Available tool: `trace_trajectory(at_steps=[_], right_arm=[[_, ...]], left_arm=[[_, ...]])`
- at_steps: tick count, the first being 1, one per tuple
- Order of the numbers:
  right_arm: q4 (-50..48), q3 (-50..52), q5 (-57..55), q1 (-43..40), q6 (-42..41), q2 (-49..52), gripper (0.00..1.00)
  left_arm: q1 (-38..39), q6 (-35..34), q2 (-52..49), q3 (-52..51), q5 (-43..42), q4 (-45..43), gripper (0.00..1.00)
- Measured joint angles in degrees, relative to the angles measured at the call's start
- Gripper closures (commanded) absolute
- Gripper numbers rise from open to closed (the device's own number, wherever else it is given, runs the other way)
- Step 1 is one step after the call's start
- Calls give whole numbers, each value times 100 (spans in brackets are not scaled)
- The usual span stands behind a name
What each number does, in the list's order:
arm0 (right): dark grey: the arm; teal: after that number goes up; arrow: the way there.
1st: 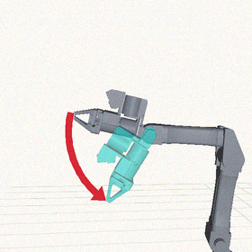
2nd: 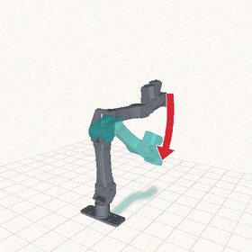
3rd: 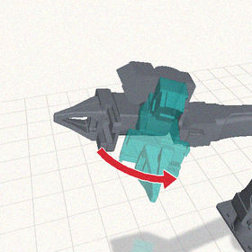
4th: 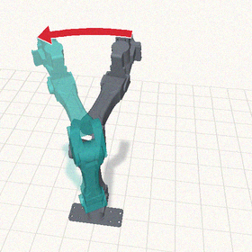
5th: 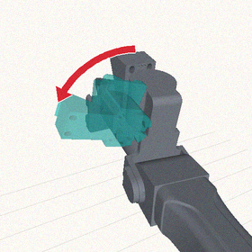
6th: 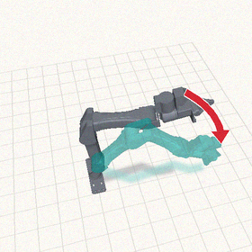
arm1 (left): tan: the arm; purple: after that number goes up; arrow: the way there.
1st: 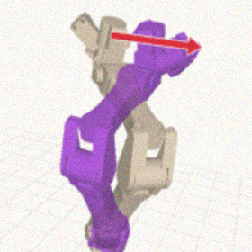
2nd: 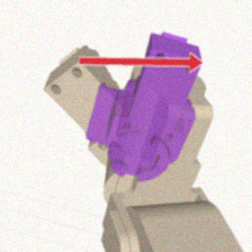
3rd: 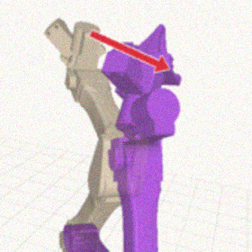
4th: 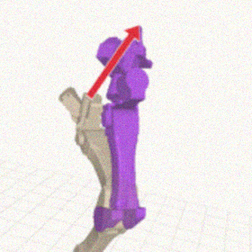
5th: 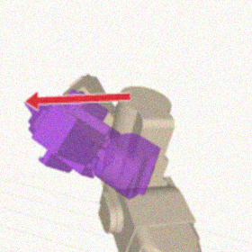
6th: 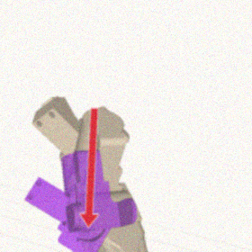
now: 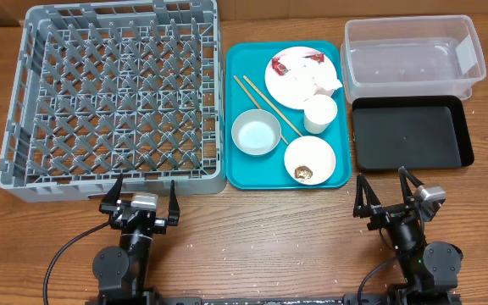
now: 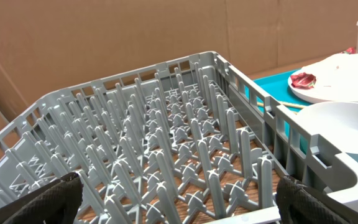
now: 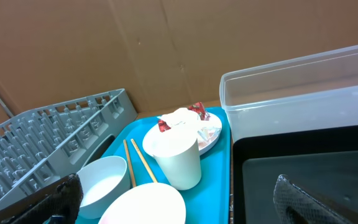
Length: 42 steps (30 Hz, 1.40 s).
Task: Sort waste into correct bins and load items into the dishwasher
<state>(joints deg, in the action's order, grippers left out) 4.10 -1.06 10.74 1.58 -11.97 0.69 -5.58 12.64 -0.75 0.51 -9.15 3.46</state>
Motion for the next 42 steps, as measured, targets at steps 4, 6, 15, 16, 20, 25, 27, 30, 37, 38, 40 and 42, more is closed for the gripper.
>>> trace_trajectory(at_steps=[4, 6, 15, 16, 20, 25, 27, 30, 37, 38, 40, 42], right_arm=[[-2, 0, -2, 0, -4, 0, 0], [0, 0, -2, 0, -2, 0, 0], [0, 0, 0, 0, -2, 0, 0], [0, 0, 0, 0, -2, 0, 0], [0, 0, 0, 0, -4, 0, 0], [0, 0, -17, 0, -2, 0, 0], [-2, 0, -26, 0, -2, 0, 0], [2, 0, -15, 0, -2, 0, 0], [-144, 0, 170, 0, -4, 0, 0], [-291, 0, 201, 0, -2, 0, 0], [-608, 0, 271, 0, -2, -2, 0], [-697, -2, 345, 0, -4, -2, 0]], left_arm=[[0, 0, 0, 0, 0, 0, 0], [0, 0, 0, 0, 0, 0, 0], [0, 0, 0, 0, 0, 2, 0], [0, 0, 0, 0, 0, 0, 0], [0, 0, 0, 0, 0, 0, 0], [0, 0, 0, 0, 0, 0, 0], [0, 0, 0, 0, 0, 0, 0], [0, 0, 0, 0, 0, 0, 0], [0, 0, 0, 0, 0, 0, 0], [0, 0, 0, 0, 0, 2, 0], [0, 0, 0, 0, 0, 0, 0], [0, 0, 0, 0, 0, 0, 0]])
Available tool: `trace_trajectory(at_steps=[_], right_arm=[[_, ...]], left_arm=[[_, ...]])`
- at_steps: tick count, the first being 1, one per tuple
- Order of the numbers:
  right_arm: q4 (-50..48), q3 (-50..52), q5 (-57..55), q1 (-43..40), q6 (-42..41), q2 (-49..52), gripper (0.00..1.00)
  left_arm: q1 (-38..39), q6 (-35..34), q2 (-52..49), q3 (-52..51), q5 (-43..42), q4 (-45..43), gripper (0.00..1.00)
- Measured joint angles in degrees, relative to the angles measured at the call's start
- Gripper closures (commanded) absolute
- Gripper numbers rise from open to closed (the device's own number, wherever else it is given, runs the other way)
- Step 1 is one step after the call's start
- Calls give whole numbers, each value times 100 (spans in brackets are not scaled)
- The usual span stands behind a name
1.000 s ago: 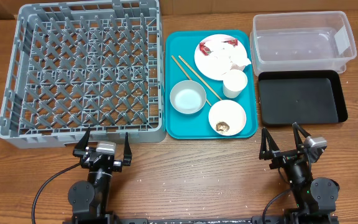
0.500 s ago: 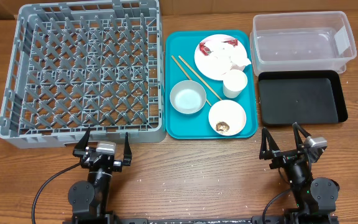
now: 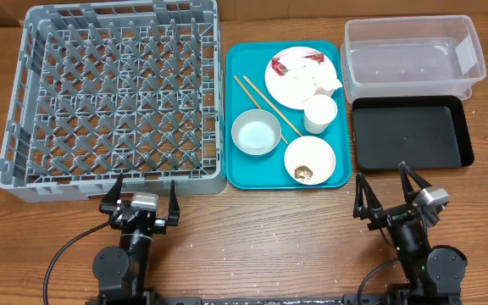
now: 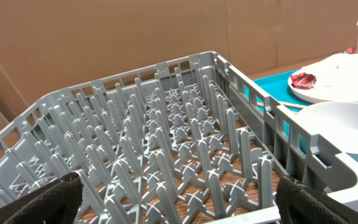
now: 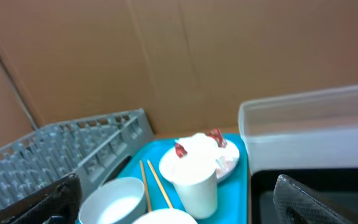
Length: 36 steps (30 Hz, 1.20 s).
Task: Sort waste into correct bins and load items into the dishwasher
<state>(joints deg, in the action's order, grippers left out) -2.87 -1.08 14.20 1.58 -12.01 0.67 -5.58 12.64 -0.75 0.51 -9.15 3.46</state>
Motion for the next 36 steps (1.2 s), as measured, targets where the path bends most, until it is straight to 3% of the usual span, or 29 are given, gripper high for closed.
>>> trace_trajectory(at_steps=[10, 16, 27, 36], right_arm=[[114, -914, 144, 0, 17, 94, 0], [470, -1967, 426, 0, 304, 994, 0], [1683, -4704, 1071, 0, 927, 4291, 0], [3615, -7910, 1106, 466, 1381, 7646, 0]], left_arm=[[0, 0, 0, 0, 0, 2, 0], [0, 0, 0, 0, 0, 0, 0], [0, 0, 0, 0, 0, 2, 0], [0, 0, 0, 0, 0, 0, 0]])
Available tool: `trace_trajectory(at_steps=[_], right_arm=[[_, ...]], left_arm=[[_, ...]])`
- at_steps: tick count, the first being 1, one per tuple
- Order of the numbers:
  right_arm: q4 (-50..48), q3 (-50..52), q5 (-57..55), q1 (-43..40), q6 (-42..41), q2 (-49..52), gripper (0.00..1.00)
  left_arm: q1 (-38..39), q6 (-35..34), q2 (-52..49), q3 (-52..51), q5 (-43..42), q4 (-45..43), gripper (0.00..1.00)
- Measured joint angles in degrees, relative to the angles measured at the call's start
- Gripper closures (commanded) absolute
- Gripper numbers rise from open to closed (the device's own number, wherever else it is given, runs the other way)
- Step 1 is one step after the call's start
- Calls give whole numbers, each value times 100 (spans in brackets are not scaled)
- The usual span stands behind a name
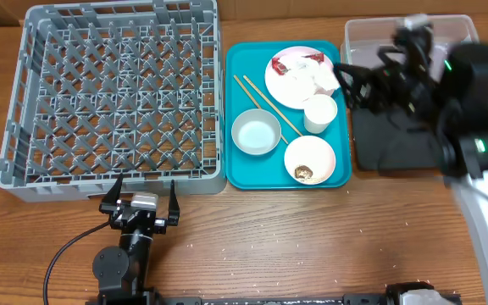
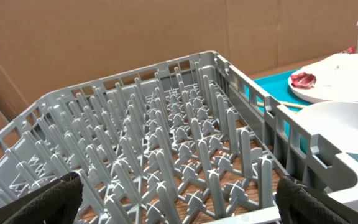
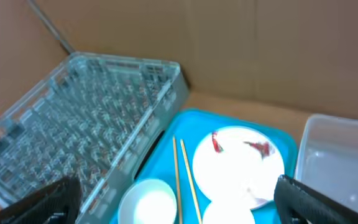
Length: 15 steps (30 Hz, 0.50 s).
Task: Sort waste into correct bins and load items into the dishwasher
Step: 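Reach the right gripper to the pink plate and grasp the white tissue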
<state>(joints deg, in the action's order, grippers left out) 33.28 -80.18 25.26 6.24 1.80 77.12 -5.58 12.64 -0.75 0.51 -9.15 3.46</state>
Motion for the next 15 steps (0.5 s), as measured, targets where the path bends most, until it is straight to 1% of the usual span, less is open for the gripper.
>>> trace_trajectory(at_steps=[3, 5, 11, 15], right_arm=[[284, -813, -240, 271, 166, 951, 0], [326, -1134, -452, 424, 321, 1515, 0], [26, -1246, -1191, 699, 949, 2894, 0], [-264, -1246, -1517, 774, 1353, 3519, 0]], left_arm=[[0, 0, 0, 0, 0, 2, 0], [0, 0, 0, 0, 0, 0, 0], [0, 0, 0, 0, 0, 0, 0], [0, 0, 0, 0, 0, 2, 0]])
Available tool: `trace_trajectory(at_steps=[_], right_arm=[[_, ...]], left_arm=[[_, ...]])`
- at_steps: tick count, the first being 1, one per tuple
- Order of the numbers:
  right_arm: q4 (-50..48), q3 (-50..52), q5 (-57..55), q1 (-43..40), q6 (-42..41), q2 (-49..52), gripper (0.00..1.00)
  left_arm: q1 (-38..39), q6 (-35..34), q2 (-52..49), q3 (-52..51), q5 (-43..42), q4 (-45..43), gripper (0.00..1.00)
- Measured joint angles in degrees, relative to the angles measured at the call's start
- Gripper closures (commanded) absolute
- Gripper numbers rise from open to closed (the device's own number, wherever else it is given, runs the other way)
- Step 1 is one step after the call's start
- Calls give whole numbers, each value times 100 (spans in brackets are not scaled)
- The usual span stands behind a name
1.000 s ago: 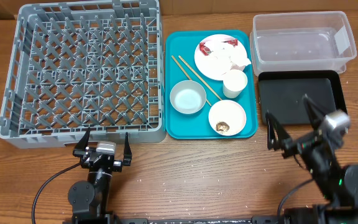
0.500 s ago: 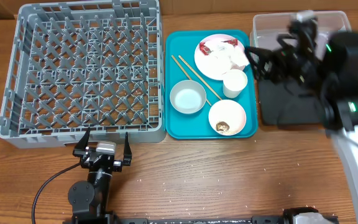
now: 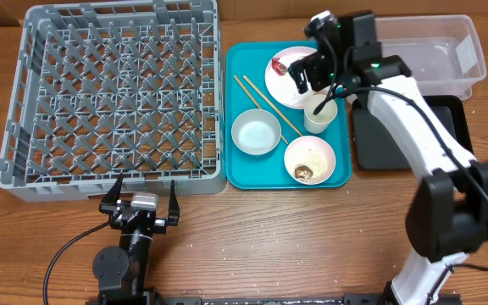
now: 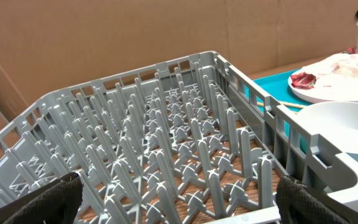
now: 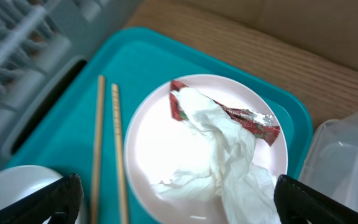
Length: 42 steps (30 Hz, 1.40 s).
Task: Sort waste into correct bins and load items into the dishwasher
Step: 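Reach the right gripper to the pink plate and grasp the white tissue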
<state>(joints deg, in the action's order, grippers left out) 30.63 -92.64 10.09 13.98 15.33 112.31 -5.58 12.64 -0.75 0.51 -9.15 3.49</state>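
A white plate (image 5: 154,143) with a crumpled napkin (image 5: 229,162) and a red wrapper (image 5: 244,116) lies at the back of the teal tray (image 3: 244,174). My right gripper (image 3: 316,80) hangs open just above that plate, fingers (image 5: 55,202) wide apart, nothing between them. Two chopsticks (image 5: 107,149), a small white bowl (image 3: 256,133), a paper cup (image 3: 320,114) and a bowl with food remains (image 3: 309,159) share the tray. The grey dish rack (image 3: 24,102) stands at the left. My left gripper (image 3: 142,199) rests open at the rack's near edge.
A clear plastic bin (image 3: 447,51) stands at the back right, with a black tray (image 3: 447,127) in front of it; my right arm reaches across the black tray's left side. Bare wooden table runs along the front edge.
My right gripper has moved left from over the bin and black tray and now sits low over the plate, still open. The left gripper and all tray items are unchanged.
Both grippers first rested open near the table's front edge. The right one then stood slightly raised there, later high over the bin and black tray at the right, and is now over the plate with the napkin. Left arm stayed still.
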Motion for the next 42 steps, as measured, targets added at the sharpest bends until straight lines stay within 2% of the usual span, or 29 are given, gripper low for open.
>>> trace_trajectory(at_steps=[7, 13, 24, 35, 42], right_arm=[[-564, -4, -367, 4, 337, 627, 0], [-656, -4, -452, 4, 420, 994, 0], [-715, -4, 22, 2, 350, 1027, 0], [-938, -4, 35, -236, 101, 1084, 1], [-1351, -4, -2, -269, 50, 1482, 10]], left_arm=[[0, 0, 0, 0, 0, 0, 0], [0, 0, 0, 0, 0, 0, 0], [0, 0, 0, 0, 0, 0, 0], [0, 0, 0, 0, 0, 0, 0], [0, 0, 0, 0, 0, 0, 0]])
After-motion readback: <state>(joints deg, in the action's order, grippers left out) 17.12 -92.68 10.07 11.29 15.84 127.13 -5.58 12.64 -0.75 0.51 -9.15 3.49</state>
